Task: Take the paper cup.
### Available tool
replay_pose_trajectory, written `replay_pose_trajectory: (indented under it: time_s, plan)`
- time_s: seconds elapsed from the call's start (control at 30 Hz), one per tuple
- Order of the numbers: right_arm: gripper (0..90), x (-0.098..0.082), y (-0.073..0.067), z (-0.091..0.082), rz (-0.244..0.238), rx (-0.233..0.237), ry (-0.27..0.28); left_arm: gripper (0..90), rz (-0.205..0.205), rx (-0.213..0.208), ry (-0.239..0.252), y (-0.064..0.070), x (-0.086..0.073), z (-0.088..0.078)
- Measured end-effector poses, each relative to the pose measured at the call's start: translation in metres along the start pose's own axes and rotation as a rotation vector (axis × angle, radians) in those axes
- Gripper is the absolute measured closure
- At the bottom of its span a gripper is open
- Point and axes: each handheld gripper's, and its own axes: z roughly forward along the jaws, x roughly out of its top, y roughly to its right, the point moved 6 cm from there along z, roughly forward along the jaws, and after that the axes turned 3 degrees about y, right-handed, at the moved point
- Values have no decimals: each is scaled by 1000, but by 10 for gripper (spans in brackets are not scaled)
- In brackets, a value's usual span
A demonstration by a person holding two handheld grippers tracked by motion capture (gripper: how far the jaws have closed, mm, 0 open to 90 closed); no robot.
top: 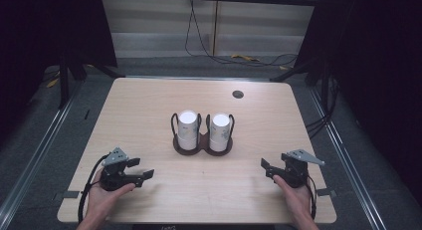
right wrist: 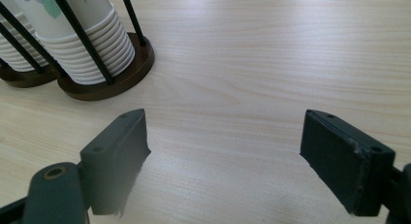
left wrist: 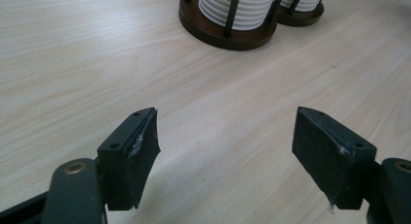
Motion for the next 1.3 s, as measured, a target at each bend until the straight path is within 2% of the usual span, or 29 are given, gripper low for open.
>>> replay_pose_trajectory:
  time_s: [0.4,0.43,0.47,0.57,0.63,0.67,0.83,0.9,1.0,1.1,1.13,1.3]
  plan:
    - [179,-1,-1,-1,-10,23,-6,268,3,0,14,2,4,1]
    - [180,-1,-3,-1,-12,32,-10,270,23,2,25,3,6,0]
    - [180,-1,-3,-1,-12,32,-10,264,23,2,25,3,6,0]
    - [181,-1,-5,-2,-21,34,-12,276,73,30,41,5,11,-1]
    - [183,0,-6,-2,-21,36,-6,277,64,22,50,7,14,-1]
    - [187,0,-7,-2,-26,37,-7,277,42,11,56,9,17,-2]
    - [186,-1,-10,-2,-43,37,-13,264,47,23,84,10,25,-7]
    - [183,-1,-13,-1,-46,43,-10,266,36,12,74,12,28,-7]
    - [179,0,-16,-2,-55,54,-3,265,25,-33,44,18,34,-6]
    - [179,0,-17,-2,-59,55,-2,249,12,-29,40,20,38,-7]
    - [179,0,-17,-2,-60,52,-6,213,23,-26,41,22,41,-6]
    - [180,-2,-16,0,-59,47,-18,197,54,-26,48,25,49,-4]
